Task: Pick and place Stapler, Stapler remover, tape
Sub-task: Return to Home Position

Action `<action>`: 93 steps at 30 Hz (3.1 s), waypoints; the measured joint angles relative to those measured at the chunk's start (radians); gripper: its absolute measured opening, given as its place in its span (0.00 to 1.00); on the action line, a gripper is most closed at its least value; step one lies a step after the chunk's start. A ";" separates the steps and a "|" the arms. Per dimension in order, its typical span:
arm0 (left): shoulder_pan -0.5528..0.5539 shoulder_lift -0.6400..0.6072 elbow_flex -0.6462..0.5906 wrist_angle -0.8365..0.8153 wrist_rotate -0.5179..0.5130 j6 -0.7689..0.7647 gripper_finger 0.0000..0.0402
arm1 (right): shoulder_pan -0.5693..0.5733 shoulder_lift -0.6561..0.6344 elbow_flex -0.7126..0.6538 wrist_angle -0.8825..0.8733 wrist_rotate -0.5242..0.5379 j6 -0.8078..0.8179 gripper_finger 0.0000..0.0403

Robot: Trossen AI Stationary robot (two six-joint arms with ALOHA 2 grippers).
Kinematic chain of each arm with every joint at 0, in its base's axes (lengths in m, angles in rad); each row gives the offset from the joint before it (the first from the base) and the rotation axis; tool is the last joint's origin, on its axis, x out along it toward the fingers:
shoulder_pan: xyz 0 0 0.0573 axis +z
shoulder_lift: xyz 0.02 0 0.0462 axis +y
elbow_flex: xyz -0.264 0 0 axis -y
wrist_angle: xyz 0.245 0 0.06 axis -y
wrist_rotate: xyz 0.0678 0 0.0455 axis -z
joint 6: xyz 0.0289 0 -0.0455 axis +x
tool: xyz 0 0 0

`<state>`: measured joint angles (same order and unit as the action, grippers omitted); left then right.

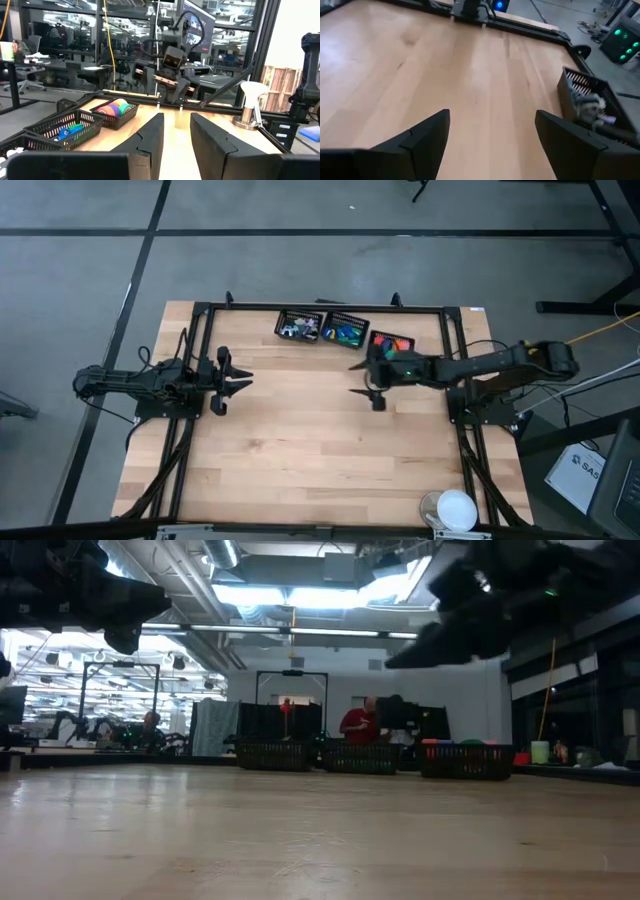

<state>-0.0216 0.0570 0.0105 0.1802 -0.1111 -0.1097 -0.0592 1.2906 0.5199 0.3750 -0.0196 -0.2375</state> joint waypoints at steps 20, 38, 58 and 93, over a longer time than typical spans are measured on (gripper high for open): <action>0.000 0.000 0.000 0.000 0.001 0.000 0.23 | 0.051 -0.465 -0.514 0.285 0.000 0.023 0.74; 0.000 0.000 0.000 0.000 0.001 0.000 0.23 | 0.047 -0.715 -0.514 0.123 0.000 0.021 0.74; 0.000 0.000 0.000 0.000 0.001 0.000 0.23 | 0.046 -0.807 -0.514 -0.321 0.000 0.020 0.74; 0.000 0.000 0.000 -0.001 0.000 0.000 0.23 | 0.046 -1.287 -0.514 -0.315 0.000 0.020 0.74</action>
<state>-0.0216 0.0569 0.0105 0.1797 -0.1108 -0.1097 -0.0128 0.0036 0.0063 0.0605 -0.0193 -0.2173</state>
